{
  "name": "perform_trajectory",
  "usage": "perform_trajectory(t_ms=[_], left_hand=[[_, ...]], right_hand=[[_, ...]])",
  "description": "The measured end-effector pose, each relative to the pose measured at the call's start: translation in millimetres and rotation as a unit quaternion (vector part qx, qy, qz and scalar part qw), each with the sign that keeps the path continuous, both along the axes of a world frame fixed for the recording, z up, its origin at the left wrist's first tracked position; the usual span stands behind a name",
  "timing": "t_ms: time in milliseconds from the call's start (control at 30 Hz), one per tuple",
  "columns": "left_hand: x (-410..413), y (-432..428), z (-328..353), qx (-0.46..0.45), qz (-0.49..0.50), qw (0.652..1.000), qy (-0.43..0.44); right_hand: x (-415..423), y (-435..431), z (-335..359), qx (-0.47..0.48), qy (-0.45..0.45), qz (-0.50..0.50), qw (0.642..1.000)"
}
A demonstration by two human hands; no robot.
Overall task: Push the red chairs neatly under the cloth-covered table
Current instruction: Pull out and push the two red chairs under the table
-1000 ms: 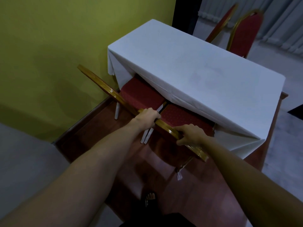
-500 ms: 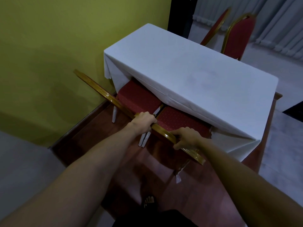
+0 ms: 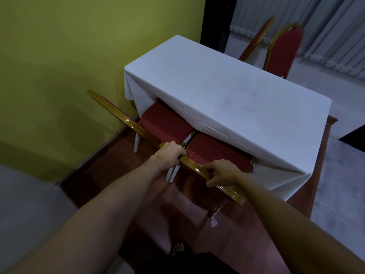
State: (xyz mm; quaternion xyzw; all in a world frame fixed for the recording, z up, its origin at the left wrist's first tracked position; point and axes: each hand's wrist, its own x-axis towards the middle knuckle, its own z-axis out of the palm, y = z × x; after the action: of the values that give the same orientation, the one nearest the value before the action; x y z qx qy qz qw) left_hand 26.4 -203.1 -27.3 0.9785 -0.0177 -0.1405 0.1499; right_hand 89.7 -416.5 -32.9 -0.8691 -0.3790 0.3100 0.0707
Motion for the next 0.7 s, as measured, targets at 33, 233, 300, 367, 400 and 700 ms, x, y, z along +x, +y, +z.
perform_trajectory(t_ms=[33, 233, 300, 367, 400, 700], left_hand=[[0, 0, -1, -0.007, 0.002, 1.0, -0.001], [2, 1, 2, -0.018, 0.014, 0.998, 0.051], [7, 1, 4, -0.056, 0.041, 0.996, 0.058], [17, -5, 5, -0.124, 0.098, 0.987, 0.031], [23, -10, 5, -0.148, 0.126, 0.981, 0.016], [102, -110, 7, -0.214, 0.174, 0.961, -0.012]], right_hand=[[1, 0, -1, 0.003, -0.002, 0.005, 1.0], [13, -19, -3, 0.004, 0.048, -0.058, 0.997], [18, -29, 0, 0.036, 0.048, -0.117, 0.991], [26, -40, 5, 0.057, 0.026, -0.161, 0.985], [30, -47, 7, 0.063, 0.013, -0.181, 0.981], [81, -159, 30, 0.148, -0.062, -0.383, 0.91]])
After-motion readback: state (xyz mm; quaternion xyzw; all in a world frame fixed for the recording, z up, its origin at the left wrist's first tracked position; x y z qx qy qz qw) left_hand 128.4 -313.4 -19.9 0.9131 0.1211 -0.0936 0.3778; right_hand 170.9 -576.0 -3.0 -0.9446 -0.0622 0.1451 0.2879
